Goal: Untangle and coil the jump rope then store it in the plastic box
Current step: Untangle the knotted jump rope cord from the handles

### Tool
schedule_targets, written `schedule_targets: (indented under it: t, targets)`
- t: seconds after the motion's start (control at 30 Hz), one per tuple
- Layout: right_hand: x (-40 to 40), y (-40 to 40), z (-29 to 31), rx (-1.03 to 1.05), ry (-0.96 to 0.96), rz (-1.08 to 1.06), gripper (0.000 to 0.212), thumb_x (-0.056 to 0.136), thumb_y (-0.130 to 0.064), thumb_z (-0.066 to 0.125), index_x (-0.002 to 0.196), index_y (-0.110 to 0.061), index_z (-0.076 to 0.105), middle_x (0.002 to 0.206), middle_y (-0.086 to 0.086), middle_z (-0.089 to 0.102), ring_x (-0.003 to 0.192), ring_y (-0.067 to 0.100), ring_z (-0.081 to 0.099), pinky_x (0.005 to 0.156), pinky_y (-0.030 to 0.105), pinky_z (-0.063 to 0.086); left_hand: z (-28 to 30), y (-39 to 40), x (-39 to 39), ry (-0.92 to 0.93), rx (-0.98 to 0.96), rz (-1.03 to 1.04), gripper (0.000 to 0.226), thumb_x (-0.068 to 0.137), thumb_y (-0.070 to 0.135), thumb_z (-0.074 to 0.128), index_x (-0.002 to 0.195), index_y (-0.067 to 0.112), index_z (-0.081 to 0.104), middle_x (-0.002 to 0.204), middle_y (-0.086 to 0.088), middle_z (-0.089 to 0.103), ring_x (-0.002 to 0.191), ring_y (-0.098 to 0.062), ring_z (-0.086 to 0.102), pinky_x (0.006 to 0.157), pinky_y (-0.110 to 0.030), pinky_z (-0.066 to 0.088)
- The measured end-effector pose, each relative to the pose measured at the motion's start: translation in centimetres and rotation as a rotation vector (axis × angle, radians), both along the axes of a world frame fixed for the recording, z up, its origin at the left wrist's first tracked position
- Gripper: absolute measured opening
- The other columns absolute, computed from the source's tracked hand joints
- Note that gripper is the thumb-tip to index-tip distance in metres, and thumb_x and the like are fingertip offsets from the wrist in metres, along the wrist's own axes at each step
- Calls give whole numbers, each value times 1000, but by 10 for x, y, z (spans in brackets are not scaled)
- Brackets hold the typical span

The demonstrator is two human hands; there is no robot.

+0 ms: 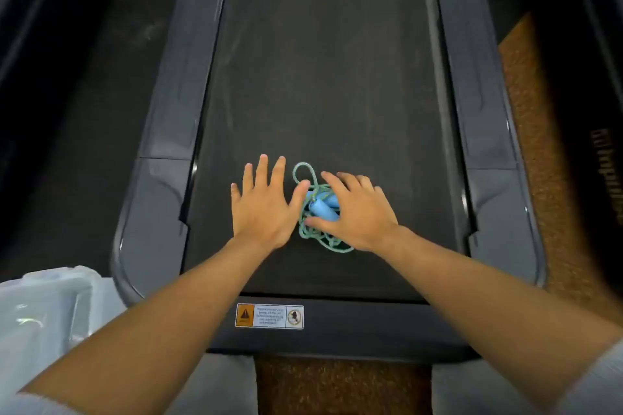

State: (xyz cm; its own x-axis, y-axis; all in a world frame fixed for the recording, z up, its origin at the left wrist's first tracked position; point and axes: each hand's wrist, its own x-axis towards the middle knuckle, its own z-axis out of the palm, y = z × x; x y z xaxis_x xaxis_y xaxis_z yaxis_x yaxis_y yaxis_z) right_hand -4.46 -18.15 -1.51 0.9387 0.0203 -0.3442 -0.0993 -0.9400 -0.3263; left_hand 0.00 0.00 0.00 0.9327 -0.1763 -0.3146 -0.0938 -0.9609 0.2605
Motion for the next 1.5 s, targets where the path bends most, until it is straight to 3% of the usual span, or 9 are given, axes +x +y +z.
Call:
schedule_targets:
  t: [0.13, 0.37, 0.53, 0.7, 0.87, 1.03, 1.17, 1.33, 1.5]
  targets:
    - [-5, 8, -18, -108, -62, 165, 99, 82, -79, 60, 160, -30, 26, 138, 3, 52, 121, 28, 53, 95, 44, 46, -19, 4, 7, -125, -47, -1, 76, 98, 67, 14, 162, 27, 24, 172, -5, 19, 159, -31, 17, 123, -59, 22]
    - [0, 1, -8, 171, -43, -18, 41, 87, -40, 69, 115, -16, 51, 113, 7, 64, 100, 32, 59, 77, 37, 41, 12, 8, 26, -244, -35, -95, 67, 103, 64, 27, 155, 24, 37, 154, -11, 49, 136, -39, 51, 106, -53, 43]
    - [-52, -21, 81, 528, -475, -192, 13, 88, -26, 69, 94, -20, 59, 90, -2, 61, 78, 13, 54, 71, 32, 42, 89, 13, -47, -52, -486, -168, 53, 103, 64, 38, 142, 29, 50, 139, -9, 62, 110, -33, 71, 96, -48, 54]
    - [-147, -8, 170, 699, -596, -174, 10, 92, -18, 69, 98, -19, 62, 85, -8, 64, 70, 0, 55, 67, 22, 47, 159, 10, -161, 122, -835, -255, 47, 103, 54, 49, 146, 38, 39, 136, 4, 61, 108, -27, 71, 89, -55, 61]
    - [-198, 4, 212, 816, -631, -60, 23, 97, -15, 68, 118, -7, 63, 100, 2, 74, 80, -1, 65, 75, 21, 53, 207, -4, -201, -60, -1128, -292, 27, 102, 38, 61, 127, 26, 60, 120, 9, 74, 107, -13, 73, 87, -42, 59]
    - [-217, -1, 224, 948, -641, -93, 32, 91, -40, 69, 115, -26, 54, 115, 1, 67, 100, 6, 65, 98, 37, 54, 228, -10, -214, -292, -1160, -315, 12, 99, 27, 67, 109, 20, 69, 106, -3, 78, 96, -16, 72, 93, -41, 55]
    - [-216, -17, 228, 961, -665, -133, 22, 97, -36, 67, 107, -25, 50, 100, -7, 58, 83, -3, 58, 81, 24, 47, 228, -11, -212, -270, -1278, -288, 18, 97, 32, 67, 113, 23, 68, 113, 1, 77, 111, -20, 71, 103, -41, 53]
    - [-217, -20, 236, 1319, -650, -193, 7, 104, -23, 61, 104, -17, 57, 84, -10, 64, 82, 9, 64, 75, 27, 52, 224, -17, -210, -71, -1435, -219, 20, 106, 24, 55, 124, 17, 61, 130, -10, 71, 119, -24, 69, 108, -57, 49]
    - [-215, -24, 237, 1362, -603, -213, 12, 101, -25, 65, 94, -15, 68, 86, -2, 65, 84, 15, 61, 78, 29, 49, 225, -12, -201, -189, -1317, -282, 19, 101, 31, 61, 118, 23, 63, 121, -2, 74, 119, -21, 68, 109, -51, 49]
